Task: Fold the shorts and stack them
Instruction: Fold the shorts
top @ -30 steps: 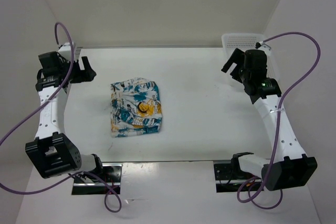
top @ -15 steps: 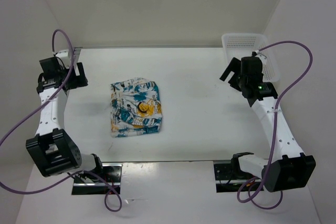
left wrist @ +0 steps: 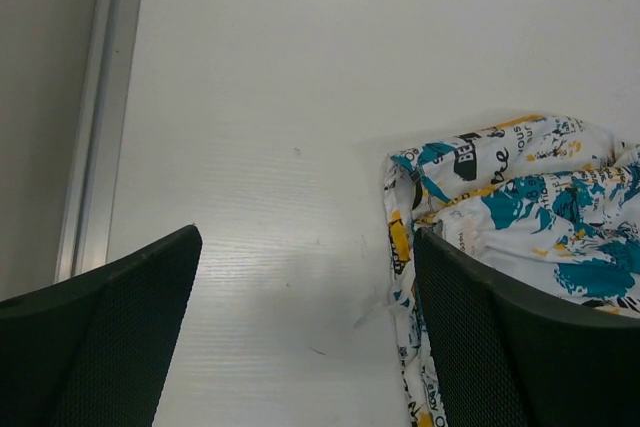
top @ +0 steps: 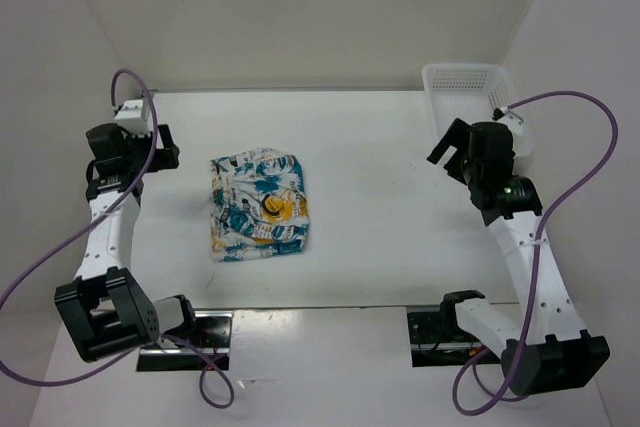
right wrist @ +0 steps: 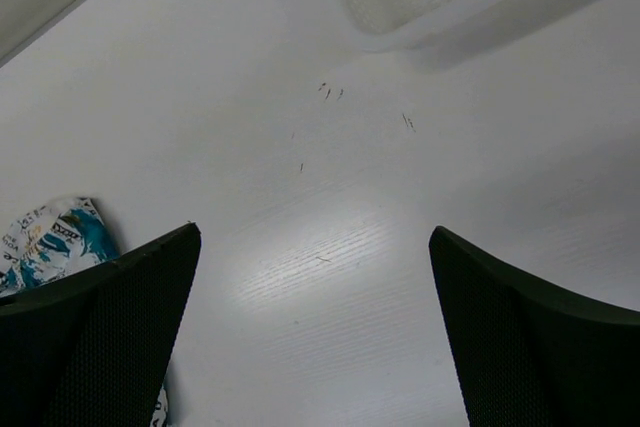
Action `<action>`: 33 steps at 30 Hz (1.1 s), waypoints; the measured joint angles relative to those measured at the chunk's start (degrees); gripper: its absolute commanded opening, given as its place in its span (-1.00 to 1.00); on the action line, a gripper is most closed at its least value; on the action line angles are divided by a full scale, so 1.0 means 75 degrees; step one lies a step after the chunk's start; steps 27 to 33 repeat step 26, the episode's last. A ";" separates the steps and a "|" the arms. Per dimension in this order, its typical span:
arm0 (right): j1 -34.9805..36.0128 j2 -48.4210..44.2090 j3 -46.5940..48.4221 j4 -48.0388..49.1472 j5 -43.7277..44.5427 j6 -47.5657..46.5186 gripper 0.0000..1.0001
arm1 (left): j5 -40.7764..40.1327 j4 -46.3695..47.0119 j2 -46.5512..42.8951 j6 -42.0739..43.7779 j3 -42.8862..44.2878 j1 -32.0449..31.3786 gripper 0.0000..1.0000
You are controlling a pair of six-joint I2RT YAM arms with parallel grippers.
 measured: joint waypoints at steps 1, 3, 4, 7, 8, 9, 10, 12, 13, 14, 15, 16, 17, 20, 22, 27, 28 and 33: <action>-0.0029 -0.0003 -0.0047 0.0003 -0.0020 0.0000 1.00 | 0.0067 0.0079 0.0032 -0.0003 -0.0085 -0.0020 0.86; -0.0067 0.0003 -0.0128 -0.0009 -0.0055 0.0000 1.00 | 0.0187 0.0143 0.0119 0.0000 -0.0134 -0.0090 0.86; -0.0079 0.0009 -0.0166 -0.0012 -0.0061 0.0003 1.00 | 0.0239 0.0160 0.0134 -0.0003 -0.0134 -0.0163 0.86; -0.0079 0.0041 -0.0192 -0.0003 -0.0070 0.0003 1.00 | 0.0286 0.0131 0.0093 0.0000 -0.0020 -0.0481 0.86; -0.0079 0.0067 -0.0192 0.0006 -0.0070 0.0015 1.00 | 0.0286 0.0038 0.0085 0.0000 0.0096 -0.0624 0.86; -0.0079 0.0117 -0.0192 0.0006 -0.0079 0.0026 1.00 | 0.0294 -0.0047 0.0055 -0.0003 0.0248 -0.0769 0.86; -0.0079 0.0172 -0.0192 0.0006 -0.0085 0.0029 1.00 | 0.0309 -0.0090 -0.0017 -0.0003 0.0405 -0.0921 0.86; -0.0099 0.0271 -0.0192 0.0006 -0.0122 0.0055 1.00 | 0.0382 -0.0090 -0.0283 0.0000 0.0600 -0.1163 0.89; -0.0117 0.0306 -0.0192 0.0009 -0.0137 0.0064 1.00 | 0.0417 -0.0052 -0.0487 0.0000 0.0641 -0.1256 0.91; -0.0143 0.0326 -0.0192 0.0009 -0.0166 0.0085 1.00 | 0.0434 -0.0023 -0.0667 0.0000 0.0659 -0.1306 0.91; -0.0169 0.0341 -0.0192 0.0015 -0.0192 0.0090 1.00 | 0.0440 0.0026 -0.0866 0.0000 0.0664 -0.1349 0.91; -0.0195 0.0347 -0.0192 0.0015 -0.0210 0.0096 1.00 | 0.0434 0.0090 -0.1055 0.0000 0.0664 -0.1373 0.91; -0.0216 0.0356 -0.0192 0.0015 -0.0221 0.0114 1.00 | 0.0414 0.0143 -0.1209 0.0000 0.0664 -0.1399 0.94; -0.0230 0.0367 -0.0192 0.0017 -0.0239 0.0152 1.00 | 0.0166 0.0329 -0.1719 0.0000 0.0452 -0.1454 0.94; -0.0248 0.0370 -0.0192 0.0017 -0.0259 0.0181 1.00 | -0.0064 0.0385 -0.2197 0.0000 0.0067 -0.1463 0.97; -0.0291 0.0370 -0.0192 0.0023 -0.0230 0.0245 1.00 | -0.0557 0.0271 -0.3133 0.0000 -0.0580 -0.1463 0.99; -0.0291 0.0370 -0.0192 0.0023 -0.0230 0.0245 1.00 | -0.0557 0.0271 -0.3133 0.0000 -0.0580 -0.1463 0.99; -0.0291 0.0370 -0.0192 0.0023 -0.0230 0.0245 1.00 | -0.0557 0.0271 -0.3133 0.0000 -0.0580 -0.1463 0.99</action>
